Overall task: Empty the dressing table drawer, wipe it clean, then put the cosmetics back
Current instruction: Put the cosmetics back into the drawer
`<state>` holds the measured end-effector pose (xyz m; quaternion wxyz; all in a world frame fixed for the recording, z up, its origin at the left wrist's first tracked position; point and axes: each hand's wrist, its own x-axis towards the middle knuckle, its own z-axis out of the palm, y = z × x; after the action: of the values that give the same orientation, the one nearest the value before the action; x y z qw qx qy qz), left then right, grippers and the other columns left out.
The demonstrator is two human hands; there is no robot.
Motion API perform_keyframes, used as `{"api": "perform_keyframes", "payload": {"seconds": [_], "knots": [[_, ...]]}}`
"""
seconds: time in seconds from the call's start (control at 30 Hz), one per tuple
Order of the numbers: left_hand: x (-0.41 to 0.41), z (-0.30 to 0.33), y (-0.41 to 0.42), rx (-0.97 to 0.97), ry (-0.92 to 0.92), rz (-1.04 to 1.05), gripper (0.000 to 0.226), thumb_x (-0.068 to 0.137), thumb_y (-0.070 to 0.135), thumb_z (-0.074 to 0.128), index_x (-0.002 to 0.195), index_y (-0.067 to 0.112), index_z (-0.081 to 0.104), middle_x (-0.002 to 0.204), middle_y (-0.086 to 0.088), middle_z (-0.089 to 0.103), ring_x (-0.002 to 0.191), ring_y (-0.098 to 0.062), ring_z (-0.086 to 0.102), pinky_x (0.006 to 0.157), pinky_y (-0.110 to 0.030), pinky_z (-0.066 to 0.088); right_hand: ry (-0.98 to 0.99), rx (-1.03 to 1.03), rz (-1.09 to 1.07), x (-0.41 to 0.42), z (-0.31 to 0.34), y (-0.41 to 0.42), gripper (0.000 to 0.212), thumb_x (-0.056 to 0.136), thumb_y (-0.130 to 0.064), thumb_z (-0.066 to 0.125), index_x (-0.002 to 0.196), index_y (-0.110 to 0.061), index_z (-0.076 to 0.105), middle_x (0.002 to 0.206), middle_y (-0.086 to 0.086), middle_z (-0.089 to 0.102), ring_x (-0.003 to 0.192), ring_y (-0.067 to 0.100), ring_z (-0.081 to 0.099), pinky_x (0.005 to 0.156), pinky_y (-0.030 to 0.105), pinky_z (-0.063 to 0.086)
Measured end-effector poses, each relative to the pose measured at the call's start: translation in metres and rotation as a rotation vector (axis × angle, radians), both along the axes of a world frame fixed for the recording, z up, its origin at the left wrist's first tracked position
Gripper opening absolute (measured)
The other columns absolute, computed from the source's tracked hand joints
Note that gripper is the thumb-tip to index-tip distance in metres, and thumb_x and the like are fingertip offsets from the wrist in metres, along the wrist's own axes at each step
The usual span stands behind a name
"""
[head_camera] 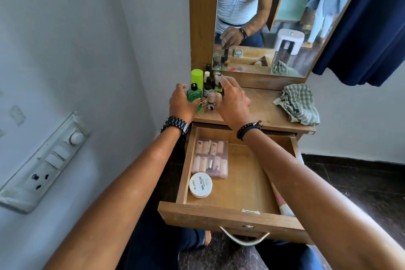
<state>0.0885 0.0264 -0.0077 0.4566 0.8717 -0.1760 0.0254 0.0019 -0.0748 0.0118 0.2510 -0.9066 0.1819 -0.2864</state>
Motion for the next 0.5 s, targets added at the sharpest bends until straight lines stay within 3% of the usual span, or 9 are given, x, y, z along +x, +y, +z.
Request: {"api": "perform_keyframes", "payload": {"seconds": [0.07,0.17,0.33,0.5], "knots": [[0.001,-0.003,-0.004,0.002,0.005,0.004,0.048,0.080,0.020,0.070,0.121,0.007,0.048,0.120,-0.013,0.060,0.109,-0.027,0.058,0.092,-0.036,0.048,-0.021,0.017,-0.041,0.004,-0.003,-0.005,0.051,0.086,-0.003,0.050,0.136,-0.013,0.048,0.137,0.005,0.047,0.117,0.021,0.053,0.096,0.026,0.042],[0.002,-0.007,-0.006,0.014,-0.033,0.011,0.036,0.082,0.022,0.069,0.111,0.006,0.056,0.110,-0.012,0.065,0.102,-0.026,0.062,0.084,-0.032,0.049,-0.017,0.083,-0.084,0.006,-0.012,-0.013,0.051,0.082,-0.006,0.052,0.132,-0.015,0.051,0.129,0.007,0.053,0.111,0.022,0.056,0.098,0.046,0.044],[-0.006,-0.006,0.001,-0.044,-0.046,0.022,0.030,0.082,0.021,0.068,0.107,0.006,0.060,0.105,-0.010,0.067,0.096,-0.022,0.064,0.078,-0.027,0.050,0.003,0.138,-0.046,0.005,-0.018,-0.018,0.042,0.084,-0.011,0.056,0.125,-0.017,0.055,0.125,0.006,0.055,0.110,0.023,0.056,0.097,0.049,0.044],[-0.025,-0.005,0.017,-0.098,-0.096,-0.019,0.032,0.081,0.026,0.069,0.104,0.005,0.060,0.102,-0.008,0.067,0.084,-0.010,0.057,0.062,-0.009,0.039,0.019,0.158,-0.077,0.002,-0.012,-0.023,0.036,0.085,-0.013,0.058,0.121,-0.015,0.059,0.117,0.007,0.060,0.105,0.023,0.056,0.096,0.048,0.044]]}}
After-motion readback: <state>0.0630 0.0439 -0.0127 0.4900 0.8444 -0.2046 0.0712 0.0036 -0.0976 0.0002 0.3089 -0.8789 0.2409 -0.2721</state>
